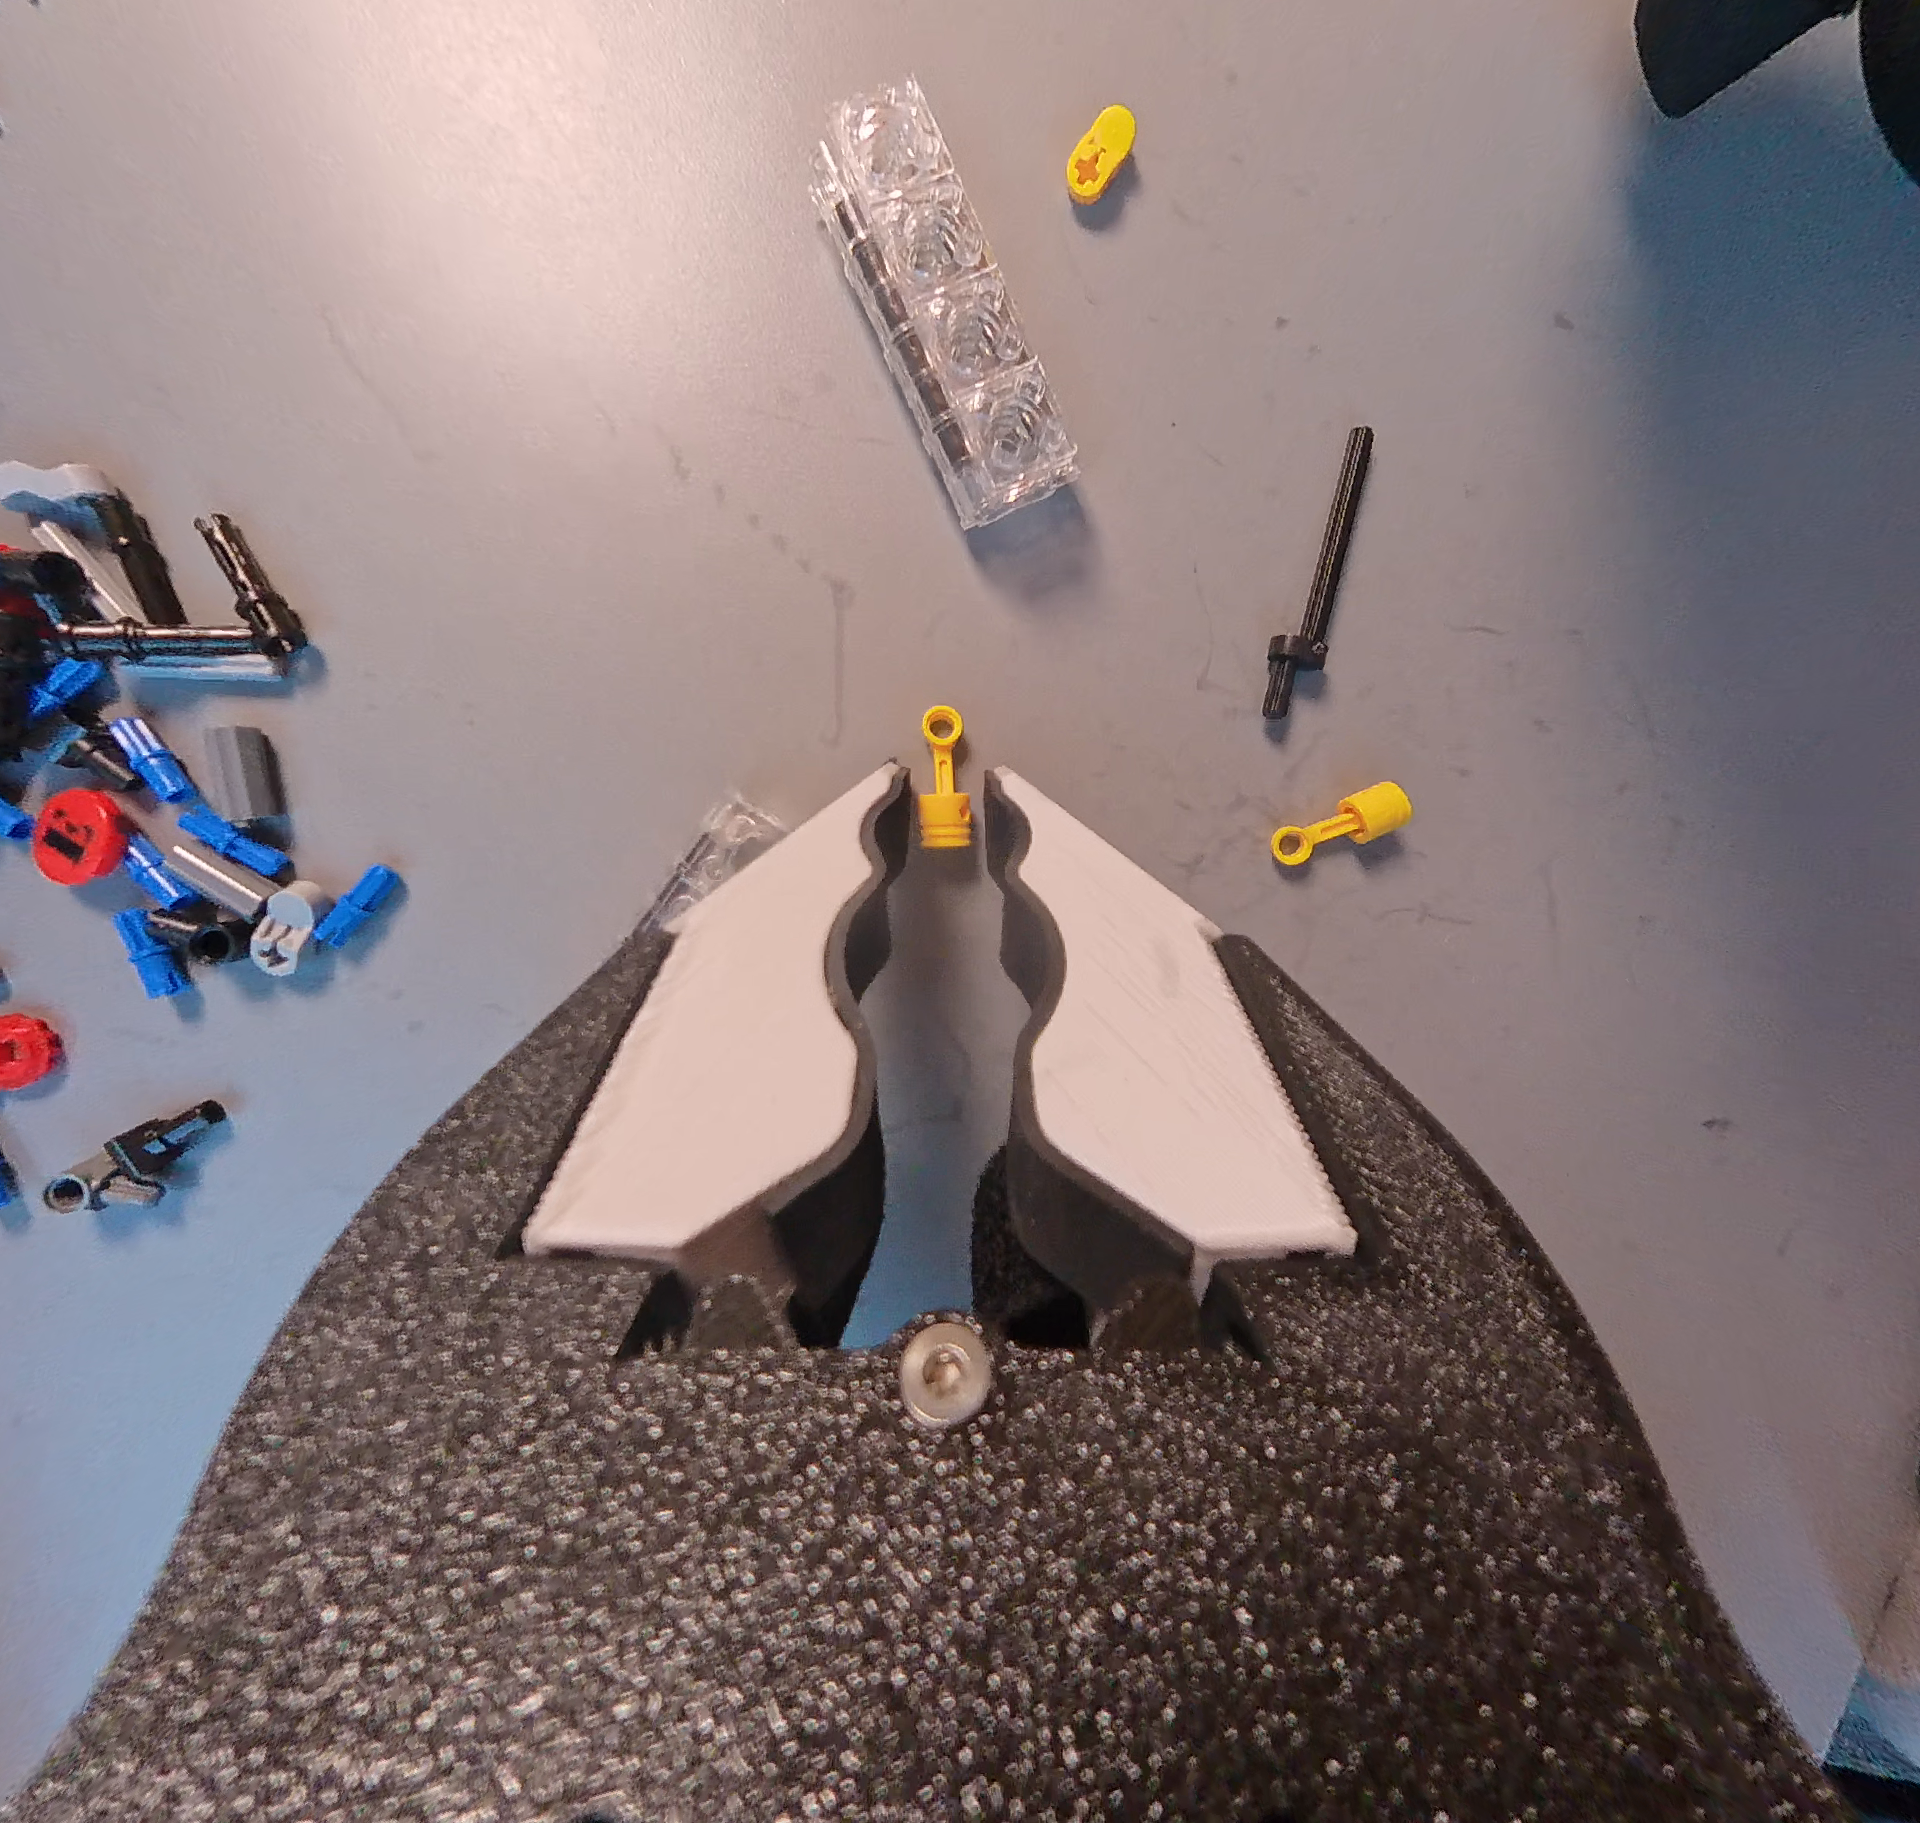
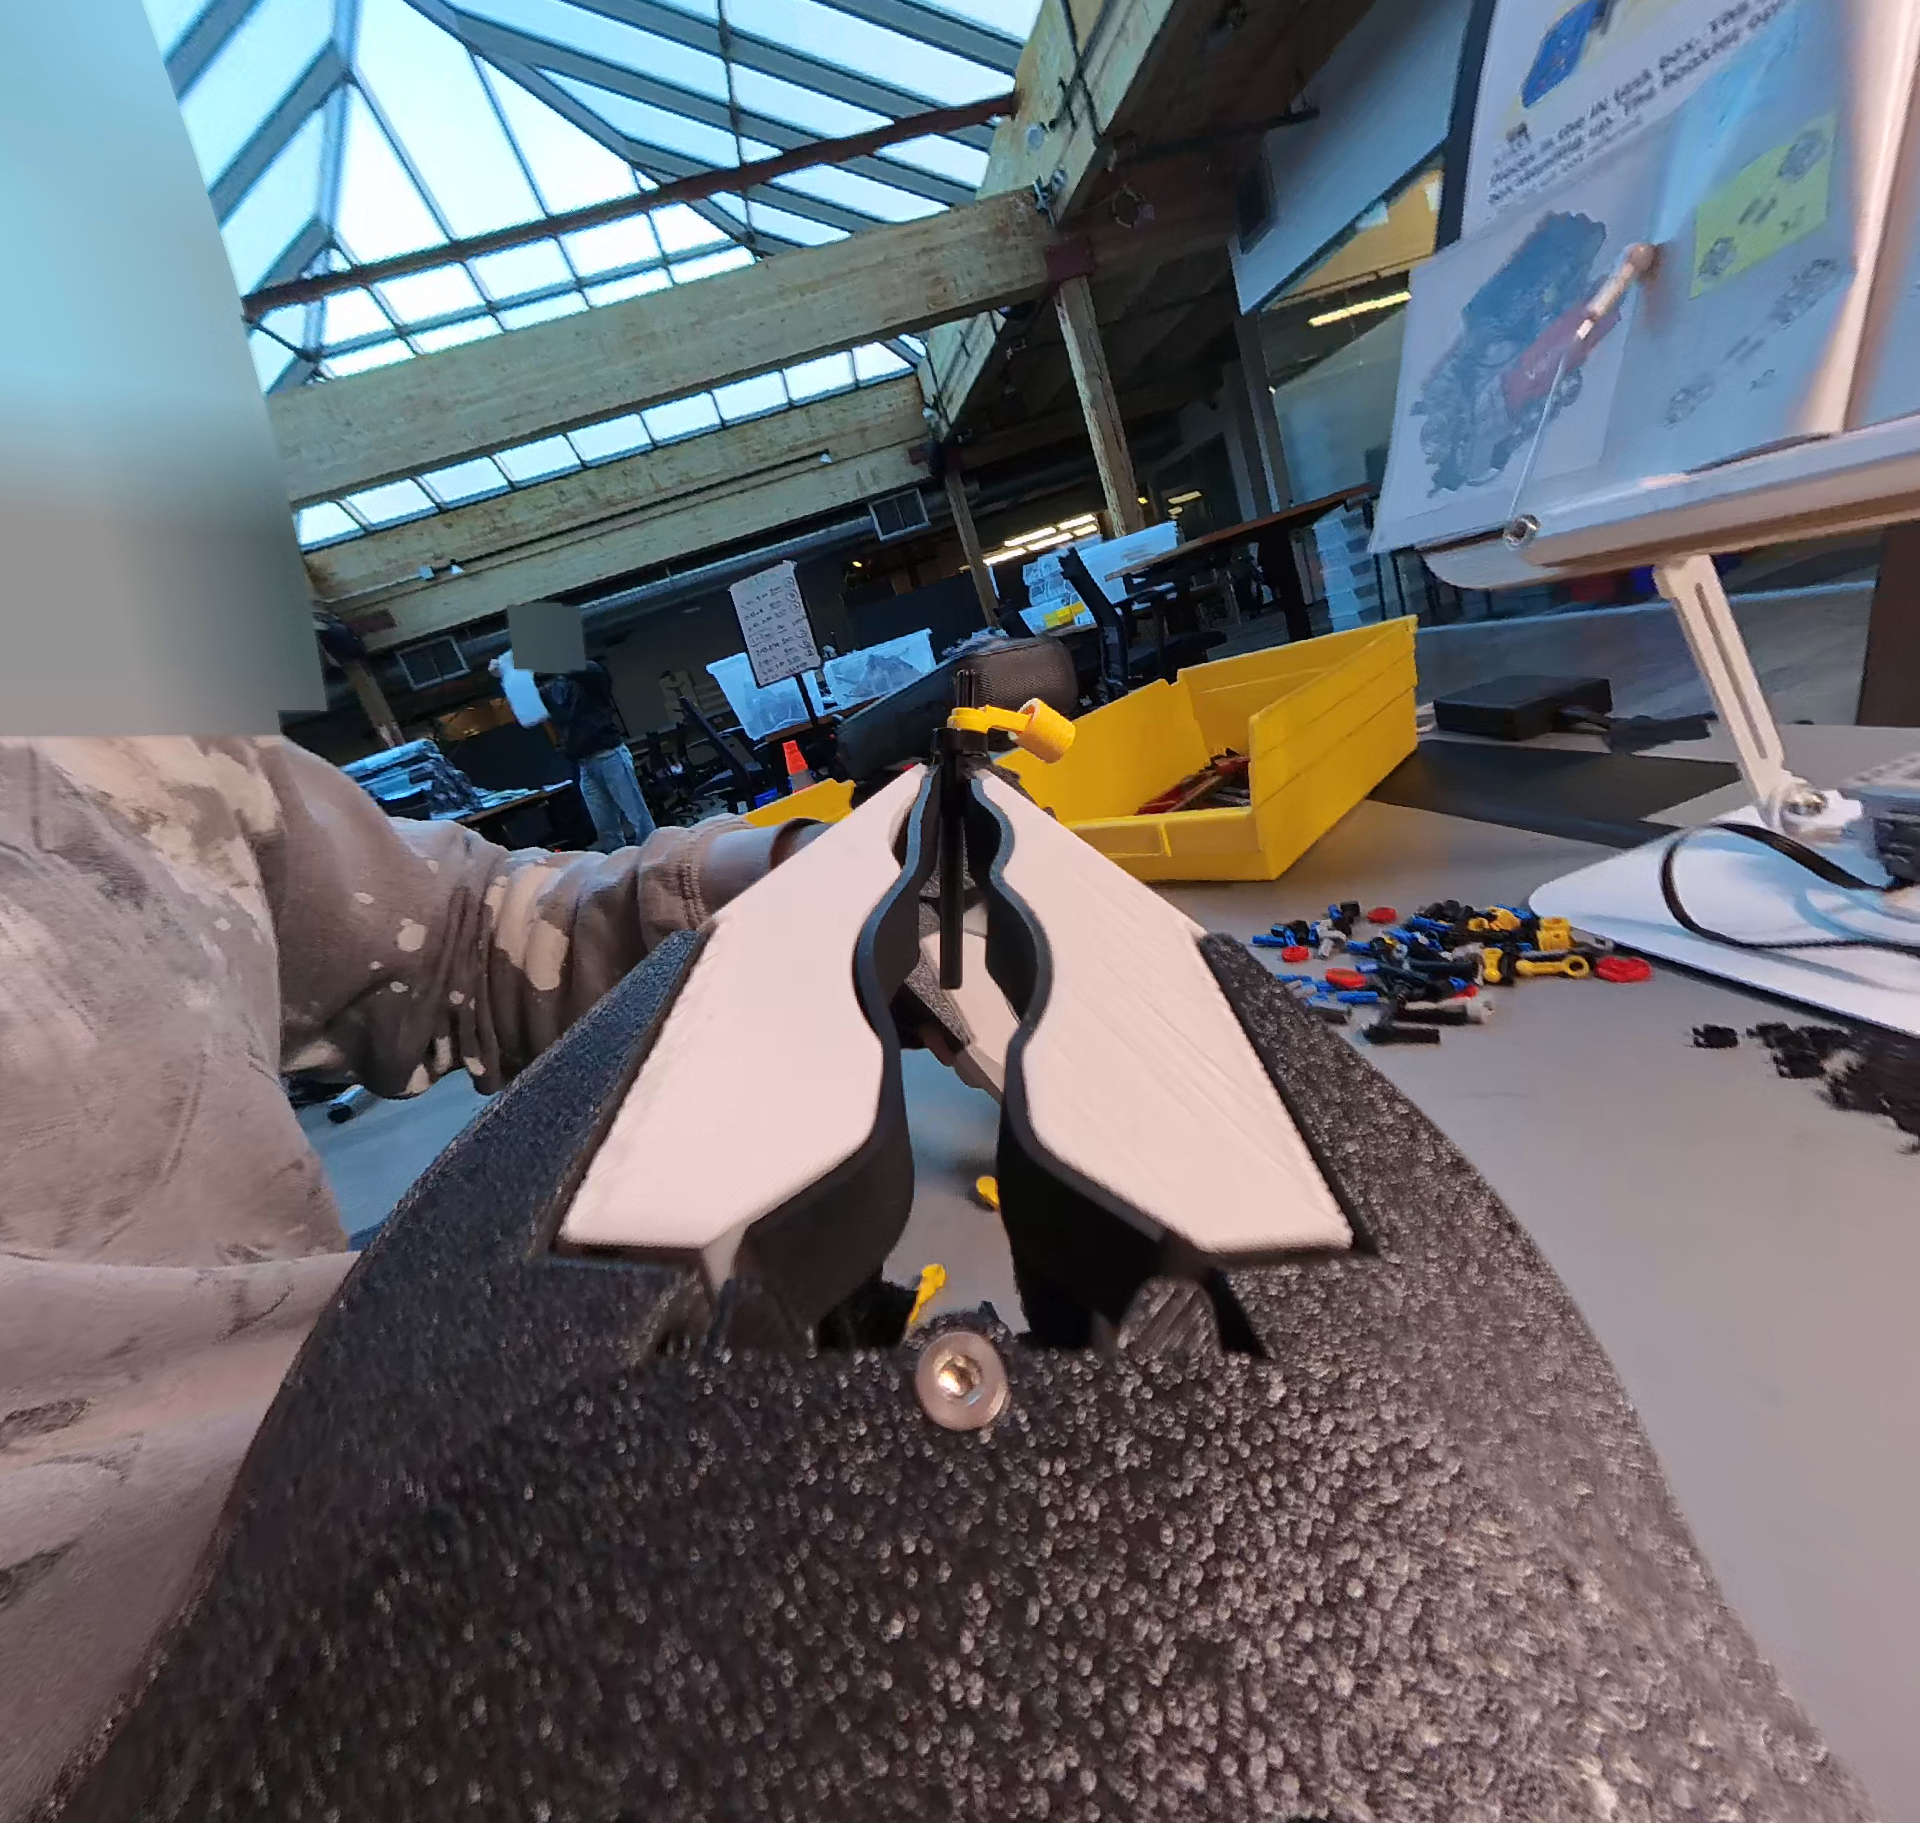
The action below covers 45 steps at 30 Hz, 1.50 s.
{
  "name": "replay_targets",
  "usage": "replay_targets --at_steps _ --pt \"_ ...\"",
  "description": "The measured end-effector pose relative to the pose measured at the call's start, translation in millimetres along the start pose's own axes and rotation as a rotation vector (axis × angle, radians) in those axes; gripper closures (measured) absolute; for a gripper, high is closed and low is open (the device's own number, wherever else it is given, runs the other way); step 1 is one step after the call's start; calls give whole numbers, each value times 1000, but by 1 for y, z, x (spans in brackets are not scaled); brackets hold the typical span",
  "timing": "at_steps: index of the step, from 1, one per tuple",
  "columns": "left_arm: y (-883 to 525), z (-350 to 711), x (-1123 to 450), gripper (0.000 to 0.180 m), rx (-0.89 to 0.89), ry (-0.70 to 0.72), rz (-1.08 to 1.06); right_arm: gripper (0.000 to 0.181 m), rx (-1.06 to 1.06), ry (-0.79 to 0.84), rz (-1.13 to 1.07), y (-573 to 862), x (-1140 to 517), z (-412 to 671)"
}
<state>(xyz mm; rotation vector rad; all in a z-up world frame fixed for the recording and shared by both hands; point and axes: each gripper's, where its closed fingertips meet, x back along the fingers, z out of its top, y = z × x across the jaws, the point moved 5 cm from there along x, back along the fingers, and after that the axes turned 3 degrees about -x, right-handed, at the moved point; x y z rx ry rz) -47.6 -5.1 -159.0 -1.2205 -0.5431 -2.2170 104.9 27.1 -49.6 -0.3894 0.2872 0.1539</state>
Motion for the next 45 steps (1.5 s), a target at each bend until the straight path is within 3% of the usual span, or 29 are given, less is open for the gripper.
replay_targets --at_steps 7,18,31,45 --pt "3 9 6 167 7 44 -2 179 -117 159 298 -27 7 18" --pt "-1 11 3 172 12 31 15 178 -286 337 408 -22 21 33" --pt "-2 8 11 172 45 36 -42 179 -268 295 409 -25 18 29" --pt "-4 4 -3 178 18 -81 3 179 -238 247 391 -29 13 27"
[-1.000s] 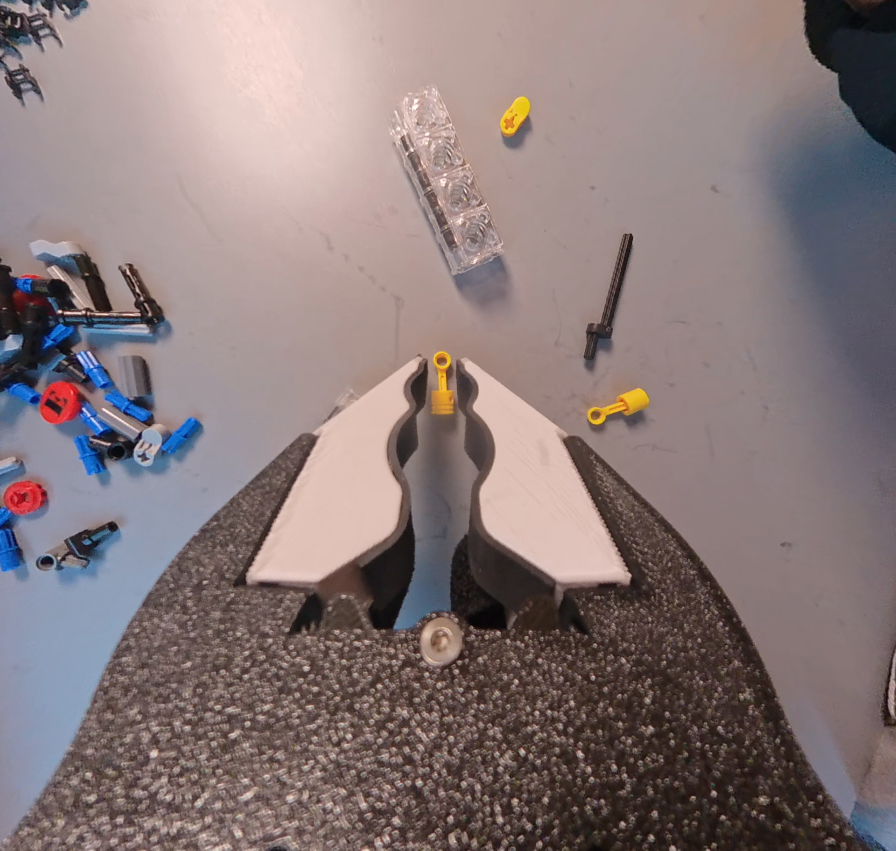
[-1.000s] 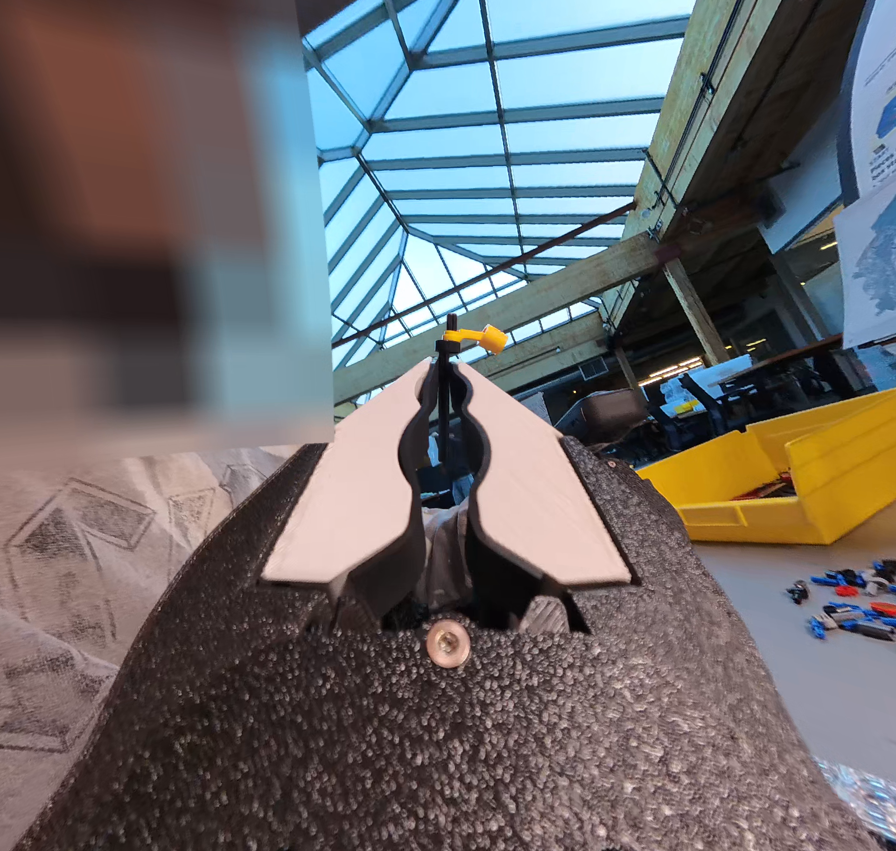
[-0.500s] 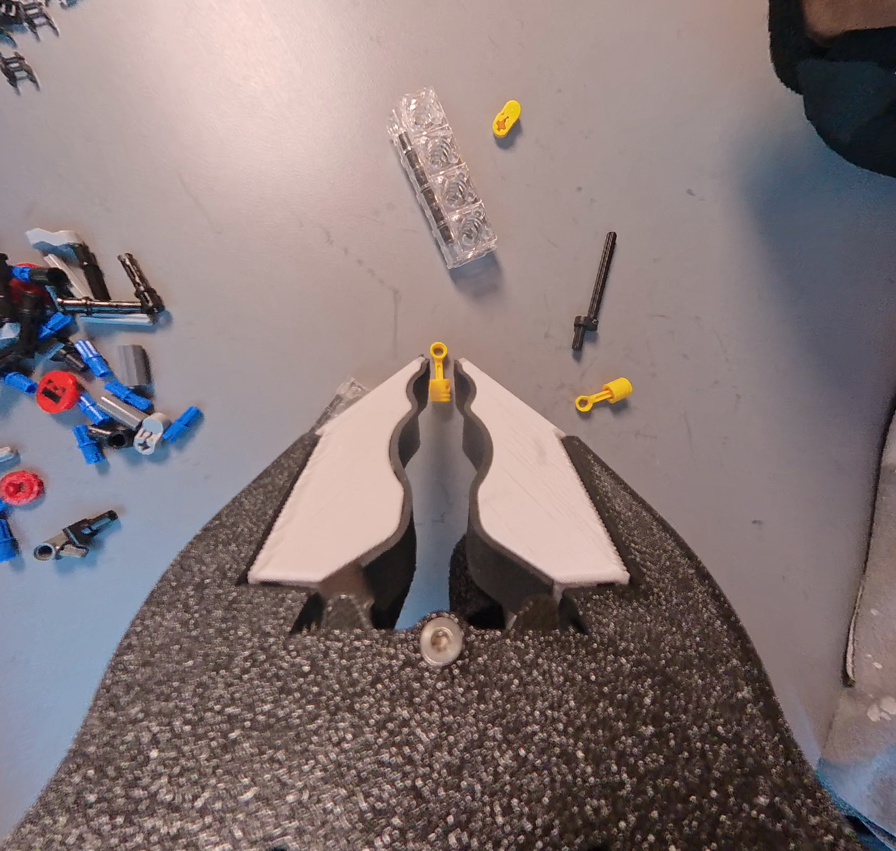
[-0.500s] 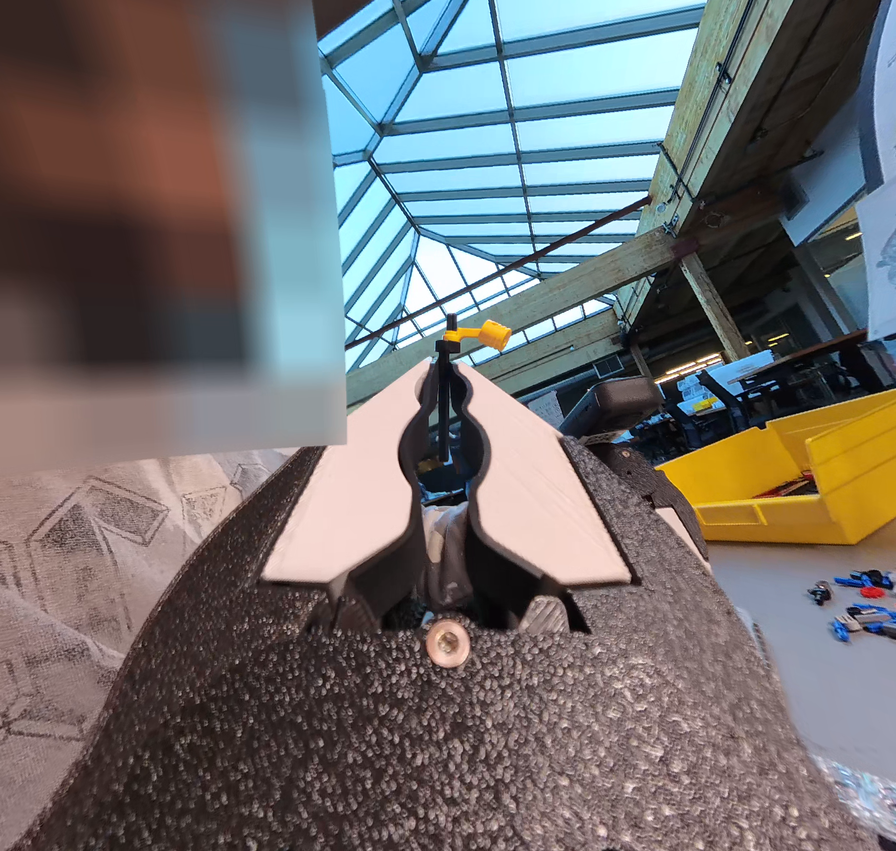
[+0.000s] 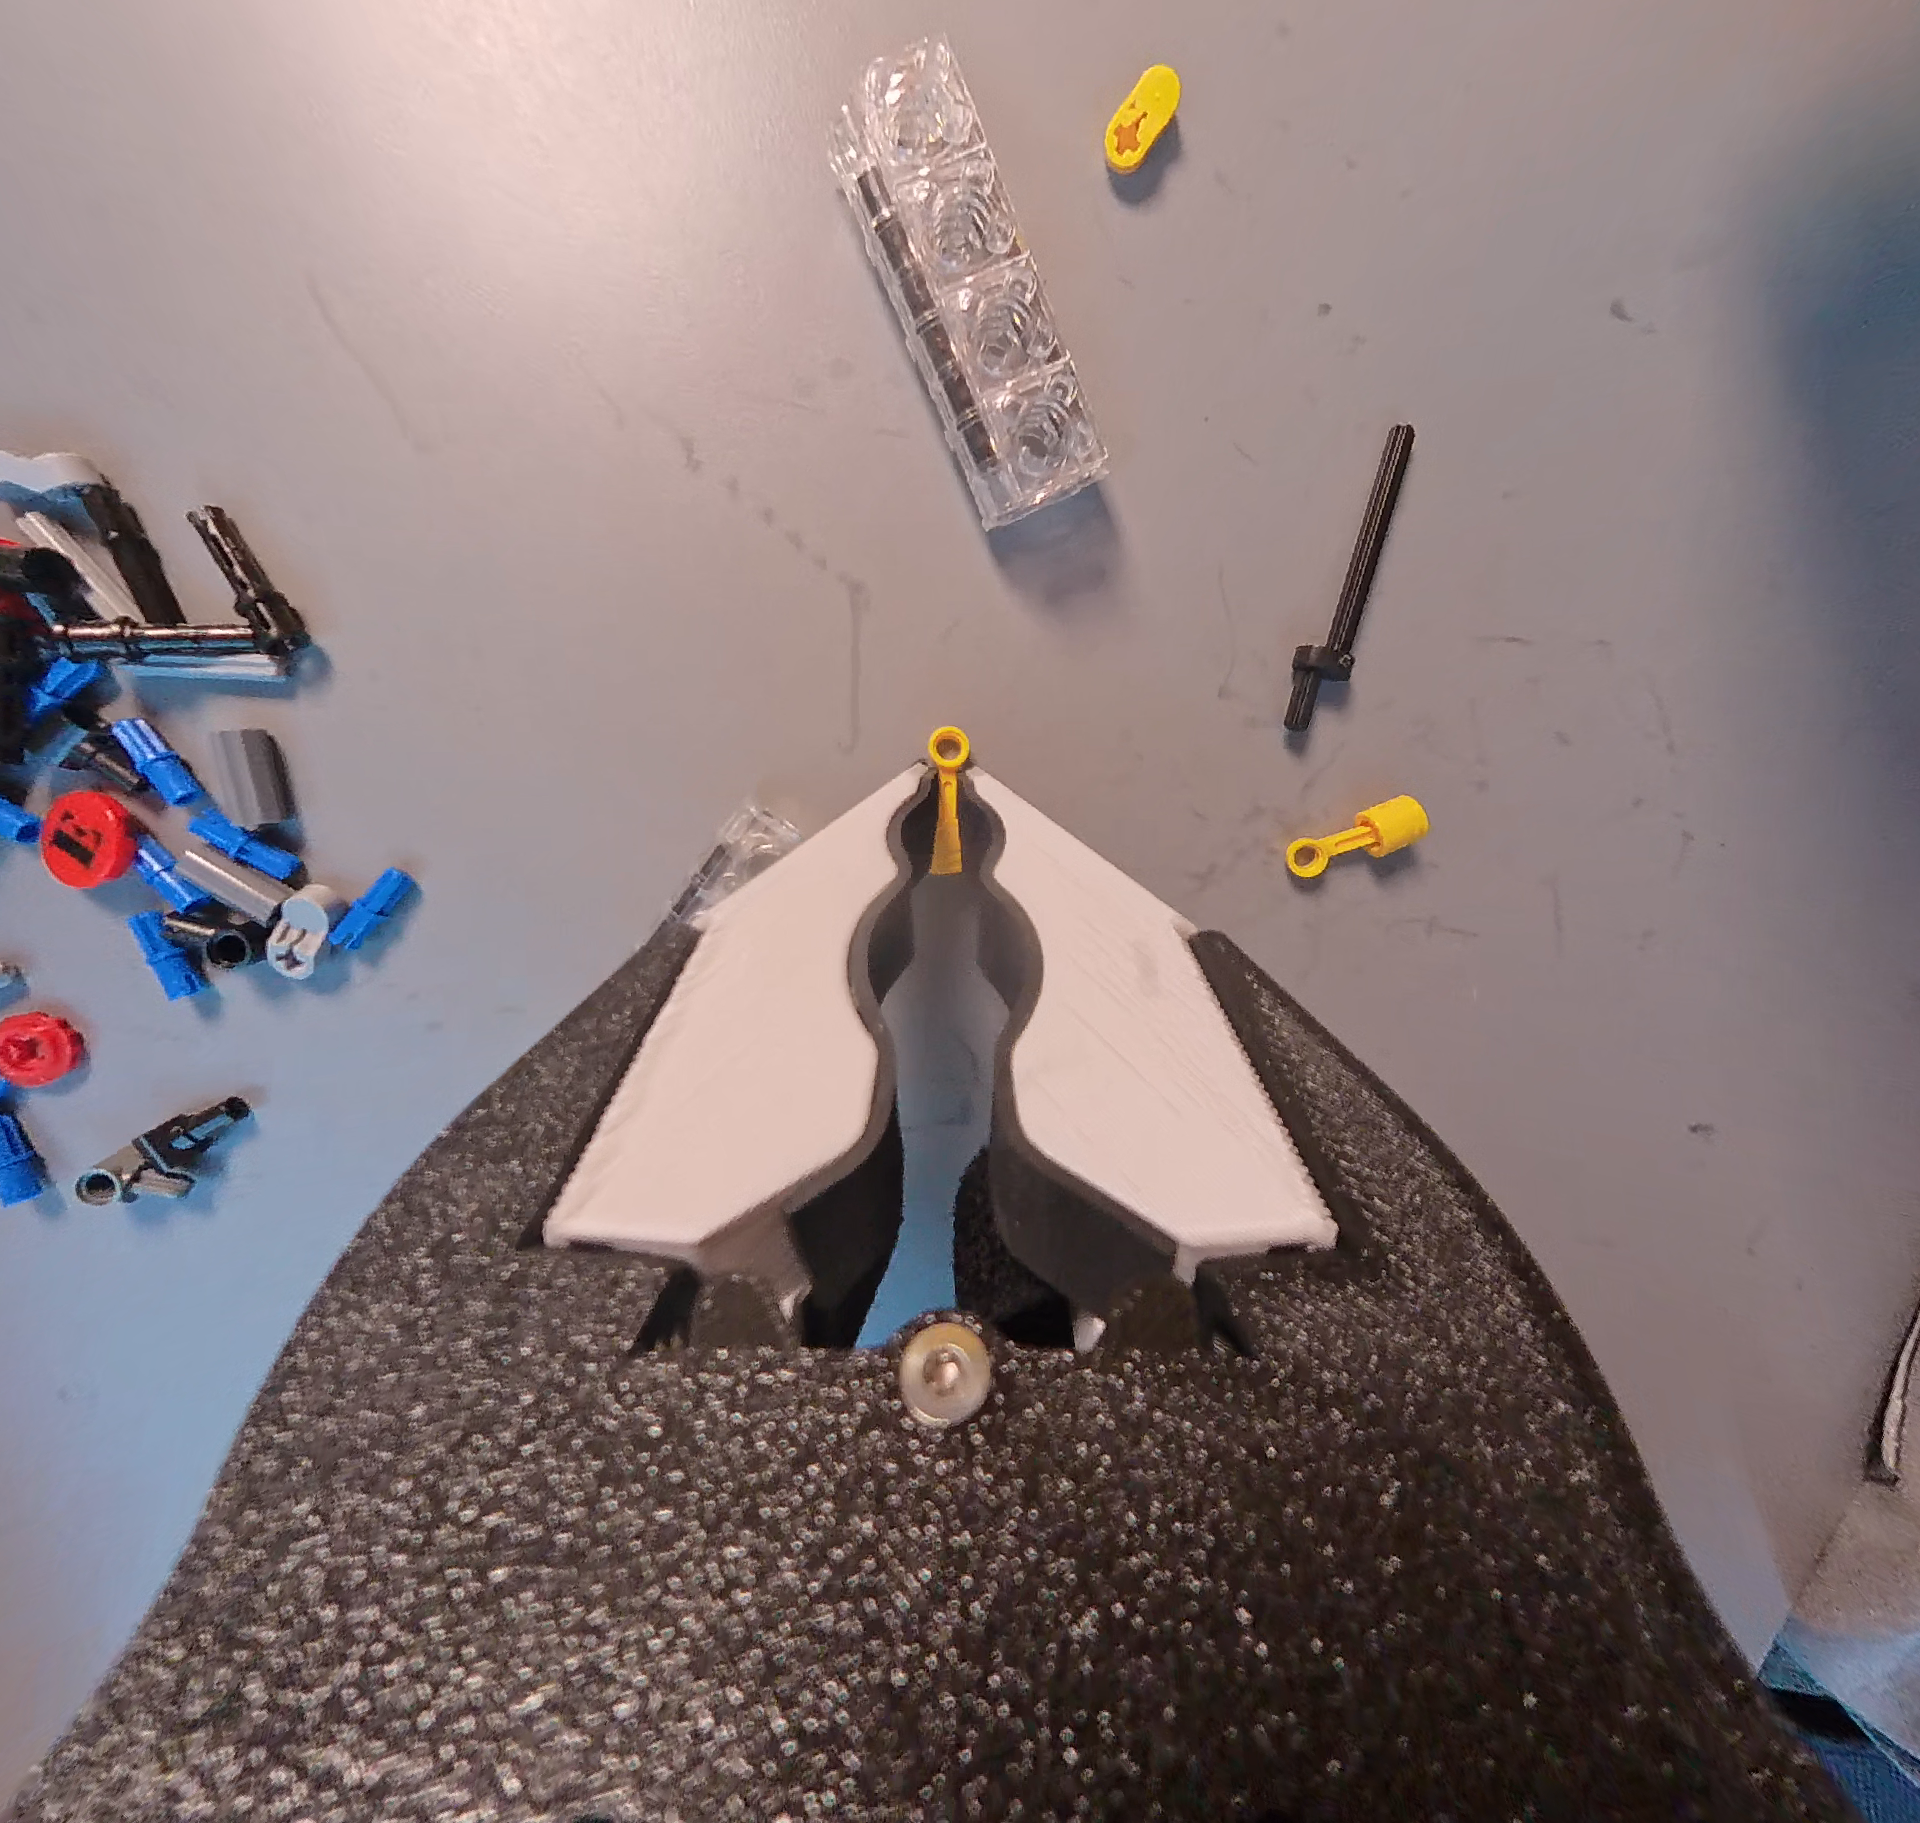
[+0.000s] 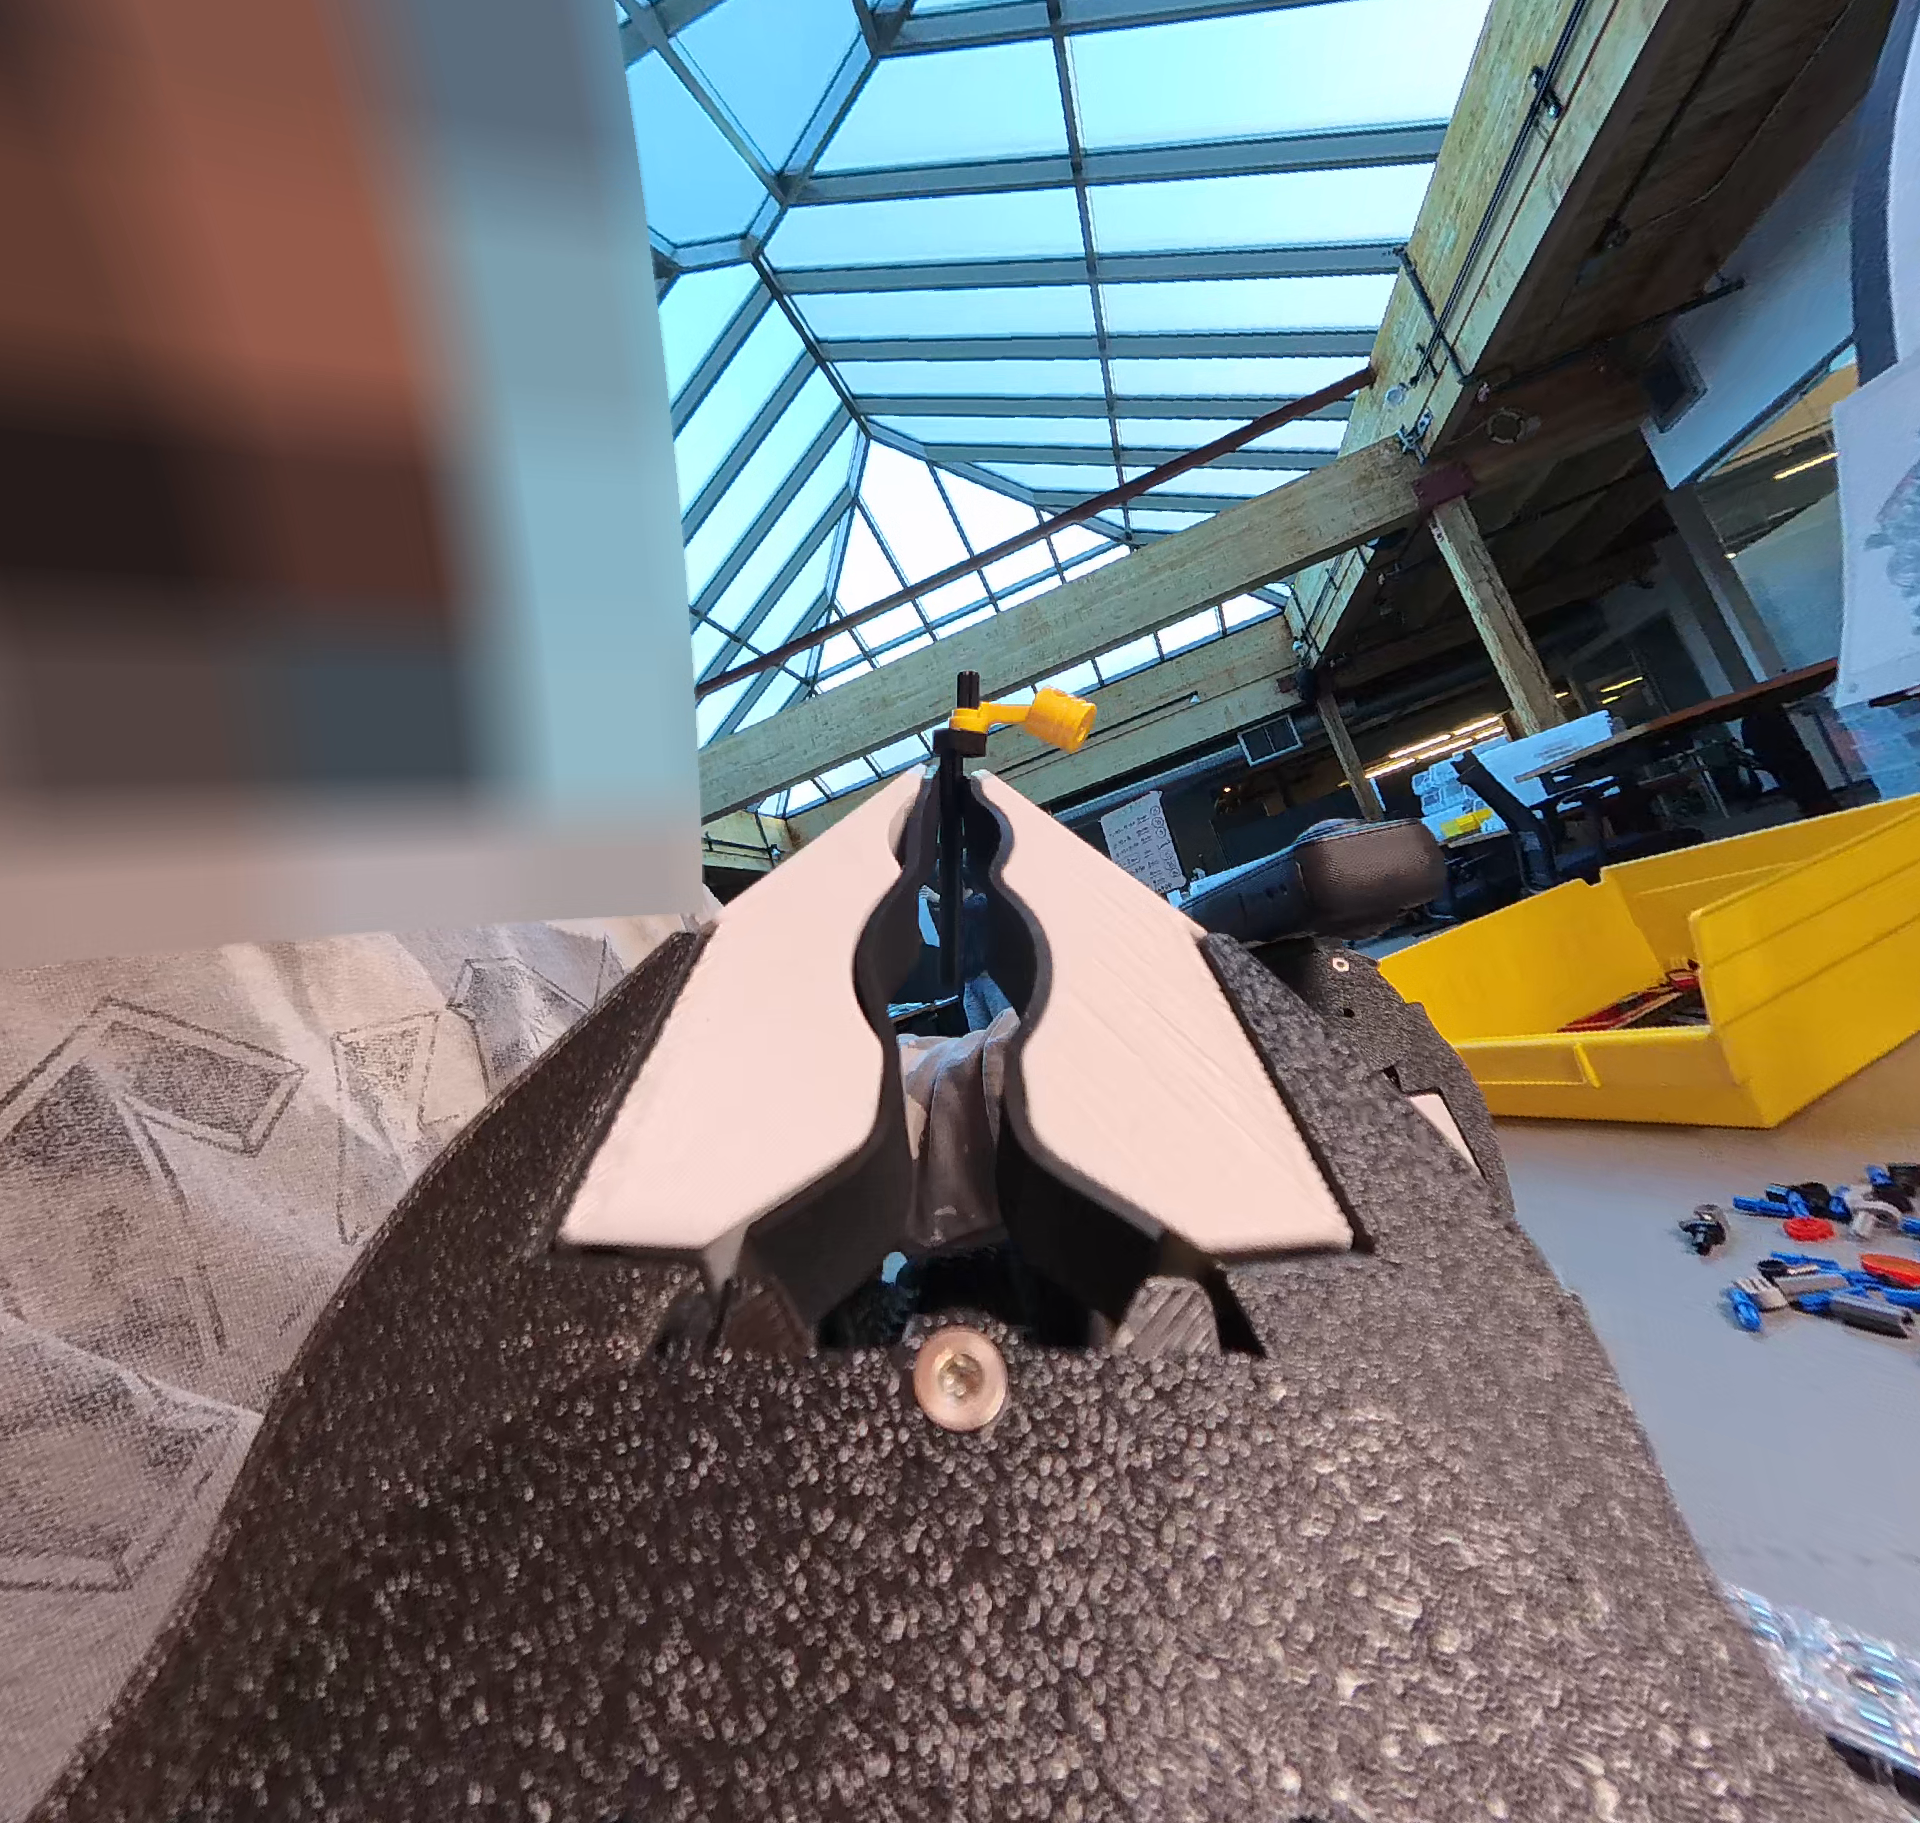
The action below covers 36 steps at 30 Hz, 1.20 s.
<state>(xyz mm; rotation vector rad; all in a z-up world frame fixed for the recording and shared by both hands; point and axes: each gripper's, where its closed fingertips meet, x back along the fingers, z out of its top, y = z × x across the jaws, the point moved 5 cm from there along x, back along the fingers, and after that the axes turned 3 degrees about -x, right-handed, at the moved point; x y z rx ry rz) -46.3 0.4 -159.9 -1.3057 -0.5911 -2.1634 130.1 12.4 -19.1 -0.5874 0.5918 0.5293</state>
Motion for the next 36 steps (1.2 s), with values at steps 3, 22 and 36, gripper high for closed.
replay_targets --at_steps 3,22,36 --pt "0 0 0 179 -31 -8 13 179 9 -18 -7 0 -1 -1" --pt "67 63 127 180 51 759 -382 177 441 -415 -313 19 -17 -51" --pt "76 72 133 179 70 749 -413 178 500 -408 -319 10 -23 -48"
